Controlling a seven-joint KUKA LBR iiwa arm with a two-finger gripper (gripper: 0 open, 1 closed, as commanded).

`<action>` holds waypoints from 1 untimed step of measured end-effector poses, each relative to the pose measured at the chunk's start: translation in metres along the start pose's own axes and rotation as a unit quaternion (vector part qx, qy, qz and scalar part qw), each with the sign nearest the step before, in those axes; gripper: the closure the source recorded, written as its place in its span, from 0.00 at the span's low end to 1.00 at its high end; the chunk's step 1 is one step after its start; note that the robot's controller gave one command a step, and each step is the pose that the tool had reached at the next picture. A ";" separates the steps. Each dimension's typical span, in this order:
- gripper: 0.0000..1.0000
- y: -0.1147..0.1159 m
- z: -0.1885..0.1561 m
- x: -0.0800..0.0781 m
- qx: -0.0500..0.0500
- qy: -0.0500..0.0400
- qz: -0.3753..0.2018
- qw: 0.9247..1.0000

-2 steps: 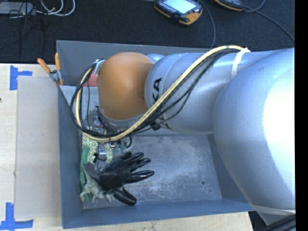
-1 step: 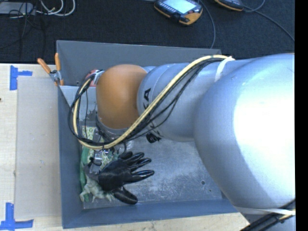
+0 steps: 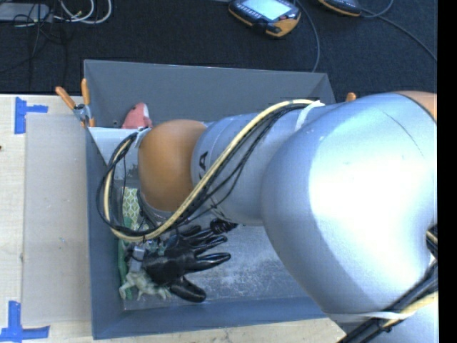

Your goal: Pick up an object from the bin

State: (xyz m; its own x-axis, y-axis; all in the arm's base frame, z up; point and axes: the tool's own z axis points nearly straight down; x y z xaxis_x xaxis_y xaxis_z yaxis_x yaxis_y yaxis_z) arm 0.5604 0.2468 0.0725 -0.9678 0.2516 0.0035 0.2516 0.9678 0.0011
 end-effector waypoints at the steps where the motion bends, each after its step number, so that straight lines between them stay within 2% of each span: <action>1: 0.00 -0.010 -0.001 0.024 -0.003 -0.007 0.021 1.000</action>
Offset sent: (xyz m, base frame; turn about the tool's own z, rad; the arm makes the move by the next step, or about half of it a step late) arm -0.0477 -0.0318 -0.0025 -0.0427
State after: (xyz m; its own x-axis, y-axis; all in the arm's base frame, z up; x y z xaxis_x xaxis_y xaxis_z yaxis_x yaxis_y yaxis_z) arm 0.5348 0.2431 0.0738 -0.9561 0.2929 -0.0111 0.2929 0.9561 0.0080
